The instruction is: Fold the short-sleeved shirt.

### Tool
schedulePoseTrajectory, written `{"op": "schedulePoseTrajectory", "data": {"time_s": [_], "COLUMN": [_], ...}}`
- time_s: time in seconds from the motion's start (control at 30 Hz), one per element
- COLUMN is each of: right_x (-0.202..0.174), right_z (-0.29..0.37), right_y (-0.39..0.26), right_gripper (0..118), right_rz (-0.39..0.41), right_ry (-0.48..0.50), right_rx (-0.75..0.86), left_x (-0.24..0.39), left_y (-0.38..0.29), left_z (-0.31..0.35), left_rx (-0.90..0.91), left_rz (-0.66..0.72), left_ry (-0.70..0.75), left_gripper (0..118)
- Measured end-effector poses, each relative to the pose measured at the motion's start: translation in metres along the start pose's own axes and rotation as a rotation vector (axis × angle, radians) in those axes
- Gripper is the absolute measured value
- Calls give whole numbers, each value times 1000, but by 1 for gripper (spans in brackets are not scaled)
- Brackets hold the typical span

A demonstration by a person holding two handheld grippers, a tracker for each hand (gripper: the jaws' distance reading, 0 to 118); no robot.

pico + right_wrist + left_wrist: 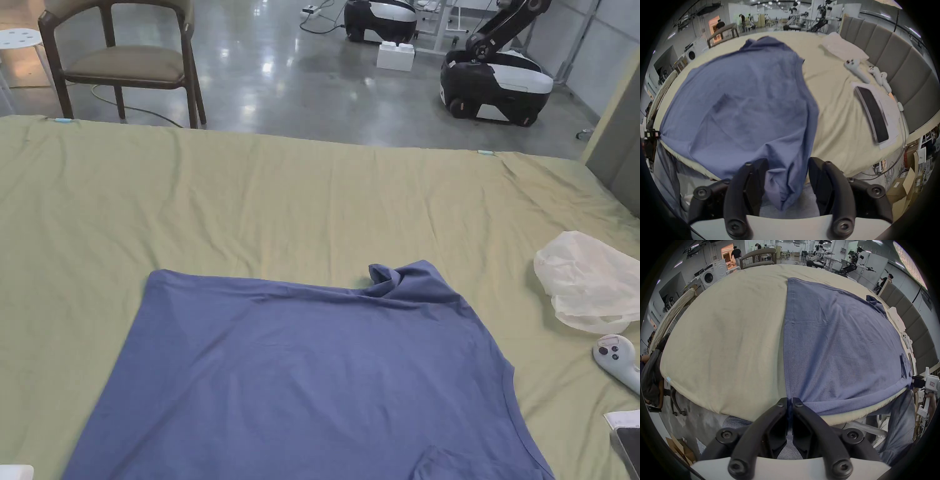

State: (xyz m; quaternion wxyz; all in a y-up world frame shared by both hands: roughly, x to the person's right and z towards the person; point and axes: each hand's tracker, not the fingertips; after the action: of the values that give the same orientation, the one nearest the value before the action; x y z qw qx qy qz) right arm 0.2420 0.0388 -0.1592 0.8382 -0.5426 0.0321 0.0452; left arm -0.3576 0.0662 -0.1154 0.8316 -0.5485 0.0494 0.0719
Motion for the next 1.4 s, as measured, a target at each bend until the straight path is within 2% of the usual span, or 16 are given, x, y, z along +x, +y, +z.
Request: {"op": "schedulePoseTrajectory", "data": {"time_s": [0.13,0.2,0.23,0.4,0.57,0.87,1.1,1.4], "right_x": [-6,-7,-7,-7,-1,7,11,9], "right_z": [0,1,0,11,38,52,4,-58], "right_y": [-2,0,0,8,25,101,171,201], "right_gripper": [32,8,6,4,4,4,4,6], "right_rz": [24,33,35,25,-11,-16,-41,-70], "right_ry": [-2,5,5,8,28,40,31,23], "right_rx": [24,17,17,8,111,230,216,140], "left_x": [-1,-3,-2,-5,-10,-9,-4,8], "left_y": [-1,2,1,2,12,83,156,195], "left_z": [-2,-4,-4,-4,9,22,-10,-61], "left_rx": [-3,-5,-5,1,87,255,307,250], "left_rz": [4,8,6,14,51,46,9,-13], "left_ry": [-1,-5,-5,-14,-41,-50,-16,22], "left_gripper": [0,0,0,1,1,1,1,1]}}
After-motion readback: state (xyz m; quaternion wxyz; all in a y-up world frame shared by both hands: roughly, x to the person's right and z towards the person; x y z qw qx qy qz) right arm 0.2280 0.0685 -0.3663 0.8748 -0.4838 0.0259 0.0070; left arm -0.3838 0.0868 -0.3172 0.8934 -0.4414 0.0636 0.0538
